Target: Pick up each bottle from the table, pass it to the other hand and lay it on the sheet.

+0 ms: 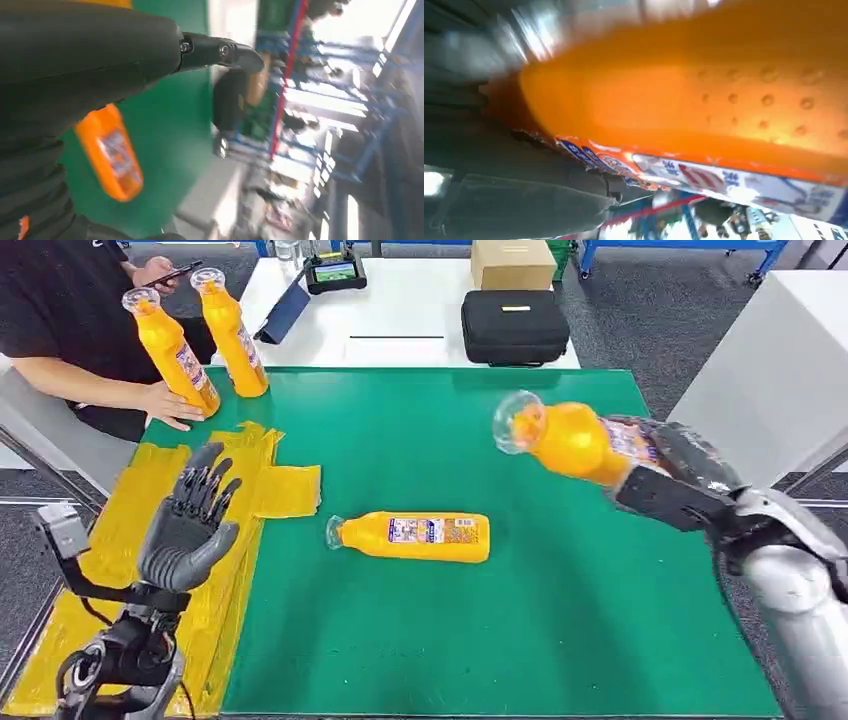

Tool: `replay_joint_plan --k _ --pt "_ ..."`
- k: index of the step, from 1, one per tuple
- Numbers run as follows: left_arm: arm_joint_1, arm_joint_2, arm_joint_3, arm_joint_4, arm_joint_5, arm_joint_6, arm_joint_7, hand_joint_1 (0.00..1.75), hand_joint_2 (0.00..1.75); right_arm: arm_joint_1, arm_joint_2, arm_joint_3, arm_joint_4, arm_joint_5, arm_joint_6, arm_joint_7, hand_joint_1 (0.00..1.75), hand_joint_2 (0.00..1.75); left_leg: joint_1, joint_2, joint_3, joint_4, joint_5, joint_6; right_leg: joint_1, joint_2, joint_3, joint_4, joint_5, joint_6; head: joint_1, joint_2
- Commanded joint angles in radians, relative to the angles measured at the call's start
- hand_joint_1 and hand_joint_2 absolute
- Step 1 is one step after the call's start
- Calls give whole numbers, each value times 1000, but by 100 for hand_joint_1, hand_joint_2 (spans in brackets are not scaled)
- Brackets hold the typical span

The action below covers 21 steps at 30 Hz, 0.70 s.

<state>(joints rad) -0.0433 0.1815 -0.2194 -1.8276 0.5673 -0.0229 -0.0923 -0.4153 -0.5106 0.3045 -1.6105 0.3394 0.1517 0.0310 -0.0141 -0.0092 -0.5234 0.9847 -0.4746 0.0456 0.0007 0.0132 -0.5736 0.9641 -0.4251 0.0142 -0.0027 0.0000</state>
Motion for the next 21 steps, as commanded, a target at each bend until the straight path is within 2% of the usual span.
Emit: replay_joint_plan --k 1,4,15,17,18,21 --pt "-135 -95 -169 29 21 43 21 0 175 -70 403 220 196 -73 -103 60 175 175 2 8 7 -3 -1 -6 2 6 5 -4 2 -1 0 0" --pt "-153 -119 -198 -4 -12 67 35 0 175 -87 468 262 225 -115 -70 85 175 175 1 3 1 0 -1 -3 2 3 0 1 0 0 0 0" --pt "-149 -118 -197 -5 -15 68 38 0 175 -89 463 264 225 -124 -69 89 175 175 1 1 0 1 0 -4 1 0 -1 2 -1 0 0 0" --pt "-148 -127 -198 -14 -24 68 36 0 175 -90 481 269 234 -145 -55 96 175 175 0 0 -2 0 0 -3 1 0 -2 2 0 0 0 0" --pt "-146 -153 -216 -51 -158 108 52 0 175 -117 535 337 270 -142 -56 140 175 175 1 0 -1 0 0 -3 1 0 -1 2 0 0 0 0" --pt "-140 -159 -223 -68 -228 143 53 0 175 -129 552 359 261 -137 -51 164 175 175 0 4 0 1 -1 -4 -1 2 -1 3 -1 0 0 0"
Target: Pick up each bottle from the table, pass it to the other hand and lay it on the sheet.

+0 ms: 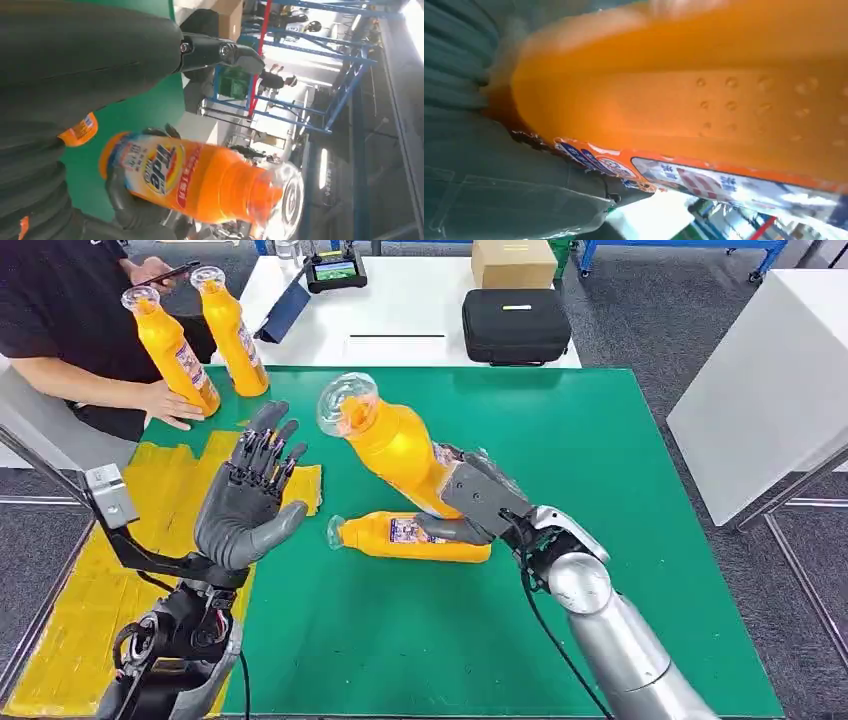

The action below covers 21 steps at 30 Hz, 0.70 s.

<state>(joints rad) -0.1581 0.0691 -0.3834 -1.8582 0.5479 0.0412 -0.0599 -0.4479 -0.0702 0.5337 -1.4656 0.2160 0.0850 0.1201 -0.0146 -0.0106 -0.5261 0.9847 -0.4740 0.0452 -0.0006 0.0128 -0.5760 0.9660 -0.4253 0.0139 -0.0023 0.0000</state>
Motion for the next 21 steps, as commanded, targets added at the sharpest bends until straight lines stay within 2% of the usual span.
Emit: replay_joint_plan --k 1,6,13,21 --pt "-22 -49 -60 -44 -219 85 21 0 175 -103 120 137 109 -13 20 85 175 175 1 4 2 1 -1 -3 0 2 1 1 -1 0 0 0" --pt "-36 -65 -76 -59 -227 88 29 0 175 -141 154 156 105 -10 41 128 175 175 0 3 0 1 -1 -2 0 2 -2 1 0 0 0 0" --pt "-47 -64 -92 -58 -245 100 34 0 175 -157 165 168 119 -12 48 137 175 175 1 2 1 1 -1 -3 1 0 1 1 -1 1 0 0" --pt "-77 -55 -153 -51 -256 183 45 0 175 -216 218 288 148 23 99 188 175 175 1 3 2 1 -2 -4 0 0 1 2 -1 0 0 0"
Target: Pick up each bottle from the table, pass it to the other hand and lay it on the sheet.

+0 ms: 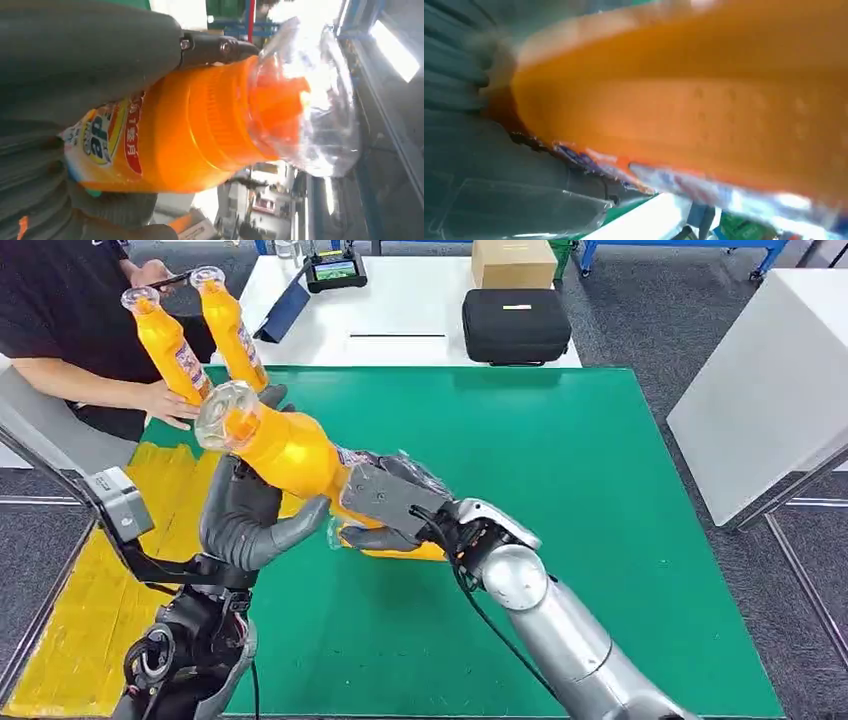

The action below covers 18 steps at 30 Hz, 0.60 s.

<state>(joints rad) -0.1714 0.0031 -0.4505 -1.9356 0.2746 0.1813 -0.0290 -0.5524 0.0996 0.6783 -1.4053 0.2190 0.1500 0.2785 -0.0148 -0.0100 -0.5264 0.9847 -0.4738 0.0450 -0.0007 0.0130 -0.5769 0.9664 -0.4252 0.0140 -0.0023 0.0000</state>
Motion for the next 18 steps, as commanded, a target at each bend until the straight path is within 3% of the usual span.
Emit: replay_joint_plan --k 1,4,7,12,15,16,17,18 --pt "-66 11 -97 28 38 43 19 0 175 -116 53 156 92 20 33 30 175 175 1 1 1 1 -1 -3 1 0 1 1 -1 0 0 0" --pt "-76 12 -141 46 84 43 34 0 175 -125 69 190 101 12 35 23 175 175 1 2 2 1 -2 -4 1 1 2 1 -1 0 0 0" --pt "-140 71 -190 118 140 61 -2 0 175 -110 79 212 101 -35 23 19 175 175 1 2 3 0 -2 -4 1 0 3 1 -1 0 0 0" --pt "-140 74 -193 113 115 91 -25 0 175 -70 81 200 90 -100 3 12 175 175 1 1 3 -1 -1 -4 1 0 3 -1 -1 0 0 0" --pt "-122 80 -186 102 100 123 -43 0 175 -44 49 287 97 -74 -11 16 175 175 1 1 5 -2 -1 -4 1 -1 5 -2 -1 0 0 0" --pt "-116 85 -183 101 101 126 -48 42 175 -39 44 307 104 -56 -20 16 175 175 1 0 5 -3 -1 -3 1 -1 5 -2 -1 0 0 0" --pt "-110 89 -182 102 101 127 -55 154 175 -38 40 311 108 -53 -28 10 175 175 0 0 3 -2 0 -2 0 0 3 -2 0 0 0 0" --pt "-105 92 -179 101 102 127 -65 175 175 -39 36 312 107 -48 -39 5 175 175 1 2 6 -3 -1 -4 1 1 6 -3 -1 0 0 0"
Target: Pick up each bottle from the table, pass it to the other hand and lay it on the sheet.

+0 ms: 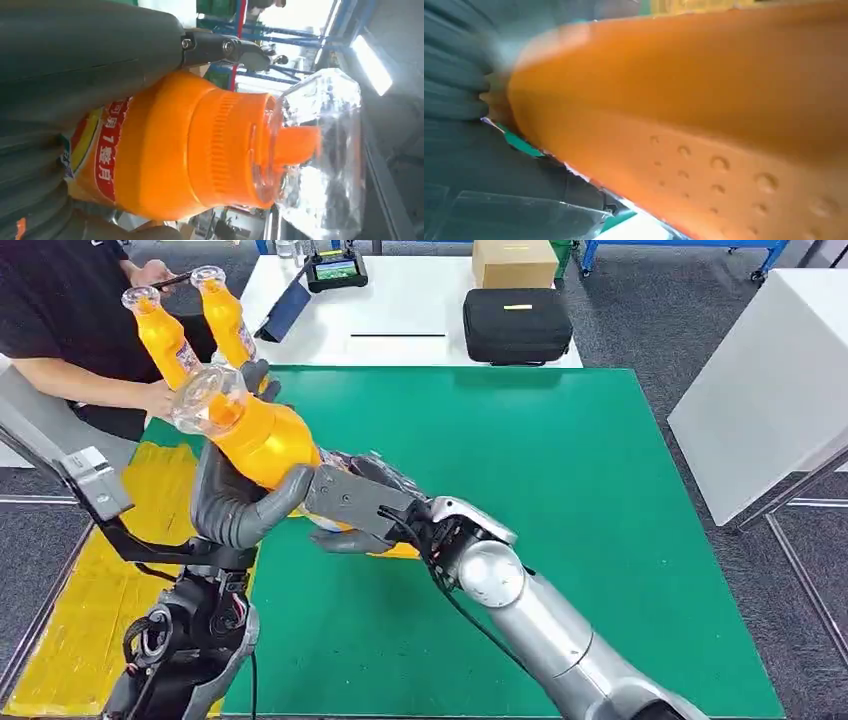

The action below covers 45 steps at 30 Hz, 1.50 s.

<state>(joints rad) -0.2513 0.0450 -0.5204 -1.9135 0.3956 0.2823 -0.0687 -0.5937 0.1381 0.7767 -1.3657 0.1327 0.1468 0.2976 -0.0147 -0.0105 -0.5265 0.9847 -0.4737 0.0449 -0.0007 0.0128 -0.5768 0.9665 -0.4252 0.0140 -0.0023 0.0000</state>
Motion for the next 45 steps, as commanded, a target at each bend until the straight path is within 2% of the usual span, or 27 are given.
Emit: replay_joint_plan --k 1,15,20,21,23,27,28,29,30,31,32,34,38,41,45 --pt "-18 53 -106 78 -26 29 -41 175 175 -1 -8 209 62 38 -44 -18 175 175 0 2 4 -2 -1 -2 0 1 3 -2 -1 0 0 0" --pt "-11 55 -99 78 -26 36 -53 175 175 -12 -12 182 47 38 -41 -14 175 175 0 0 2 -1 0 -2 0 -1 1 -1 -1 0 0 0" --pt "-9 55 -97 78 -27 39 -56 175 175 -11 -11 179 48 43 -41 -14 175 175 2 2 8 -1 -3 -6 2 -2 8 -2 -3 0 0 0" --pt "-10 54 -97 78 -27 40 -56 175 175 -12 -11 178 51 45 -42 -13 175 175 1 1 2 -1 -1 -3 0 -1 2 -1 -1 0 0 0" --pt "-10 54 -98 75 -28 42 -56 175 175 -11 -13 178 55 49 -42 -13 175 175 1 1 5 -1 -2 -4 1 -1 5 -1 -2 0 0 0" --pt "-1 45 -78 57 -48 48 -54 175 175 -9 -27 172 51 93 -67 -18 175 175 1 1 4 -1 -1 -4 1 -2 5 -2 -1 0 0 0" --pt "2 53 -74 48 -51 53 -57 175 175 -7 -34 166 46 118 -85 -18 7 175 1 1 4 -1 -1 -4 1 -2 4 -2 -1 0 0 0" --pt "24 67 -54 33 -79 74 -86 175 175 -5 -57 154 36 156 -103 -16 0 175 1 1 2 -1 -1 -2 0 -1 2 -1 -1 0 0 0" --pt "41 70 -25 14 -98 91 -108 175 175 -8 -77 141 35 197 -108 -2 0 0 1 1 4 -1 -1 -4 1 -1 4 -2 -1 0 0 0" --pt "58 74 9 -8 -117 101 -119 175 175 -8 -94 121 35 221 -101 8 0 0 1 1 2 -1 -1 -2 1 -1 2 -2 0 0 0 0" --pt "118 35 90 -69 -214 118 -121 175 175 6 -128 80 30 286 -99 22 0 0 1 1 4 -2 -1 -3 1 -1 3 -2 -1 0 0 0" --pt "169 19 198 -133 -307 122 -113 175 175 30 -161 7 29 368 -83 12 0 0 0 2 3 -1 -1 -2 0 0 2 -2 -1 1 0 0" --pt "245 3 394 -155 -422 98 -120 175 175 82 -203 -133 3 465 -59 -21 0 0 1 0 4 0 -2 -3 1 -3 5 -1 -2 1 1 0" --pt "281 14 441 -104 -484 116 -161 175 175 110 -221 -198 -28 479 -47 -30 0 0 1 2 5 -1 -2 -4 0 0 4 -2 -1 1 0 0" --pt "293 77 423 7 -542 188 -203 175 175 150 -266 -212 -66 480 -57 -48 0 0 0 -2 3 -2 0 -3 0 -3 3 -2 -1 0 0 0"
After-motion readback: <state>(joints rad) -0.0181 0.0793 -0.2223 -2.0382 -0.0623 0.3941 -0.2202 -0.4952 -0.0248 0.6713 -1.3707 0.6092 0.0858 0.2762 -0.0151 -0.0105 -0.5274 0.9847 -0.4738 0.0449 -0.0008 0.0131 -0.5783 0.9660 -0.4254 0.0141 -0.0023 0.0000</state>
